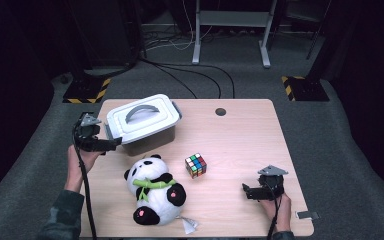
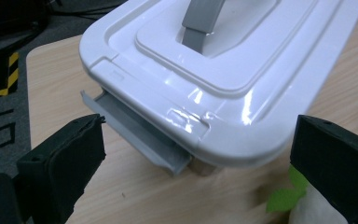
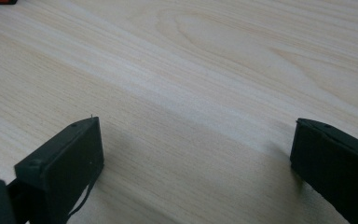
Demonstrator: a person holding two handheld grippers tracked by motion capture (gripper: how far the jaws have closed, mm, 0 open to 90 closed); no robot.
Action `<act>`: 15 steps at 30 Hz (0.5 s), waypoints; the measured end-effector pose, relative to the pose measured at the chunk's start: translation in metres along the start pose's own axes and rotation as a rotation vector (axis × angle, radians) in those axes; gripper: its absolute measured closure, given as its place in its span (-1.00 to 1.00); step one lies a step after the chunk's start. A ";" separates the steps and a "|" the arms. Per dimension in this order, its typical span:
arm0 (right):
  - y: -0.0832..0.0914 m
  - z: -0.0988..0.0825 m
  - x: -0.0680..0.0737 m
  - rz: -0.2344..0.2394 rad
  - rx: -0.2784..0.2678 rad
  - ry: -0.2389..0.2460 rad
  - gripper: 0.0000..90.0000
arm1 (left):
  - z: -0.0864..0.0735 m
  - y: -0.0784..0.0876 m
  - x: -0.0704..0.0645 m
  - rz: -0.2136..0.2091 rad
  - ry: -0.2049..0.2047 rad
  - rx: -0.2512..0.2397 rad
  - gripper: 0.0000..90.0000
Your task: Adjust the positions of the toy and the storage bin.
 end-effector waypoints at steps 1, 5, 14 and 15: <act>0.000 0.000 0.000 0.000 0.000 0.000 -0.96 | 0.002 -0.002 0.001 0.004 -0.004 0.005 -0.93; 0.000 0.000 0.000 0.000 0.001 -0.003 -0.95 | 0.009 -0.016 0.003 -0.001 0.009 0.016 -0.95; 0.000 0.000 0.000 -0.001 -0.001 -0.001 -0.95 | 0.013 -0.037 0.006 -0.007 0.009 0.050 -0.94; 0.000 0.000 0.000 -0.001 -0.001 -0.002 -0.95 | 0.013 -0.039 0.005 -0.043 0.022 0.054 -0.94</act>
Point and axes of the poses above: each handheld gripper's, and its own axes: y roughly backward along the jaws, z roughly out of its top, x roughly to its left, the point moved 10 cm from there along -y, roughly forward along the jaws
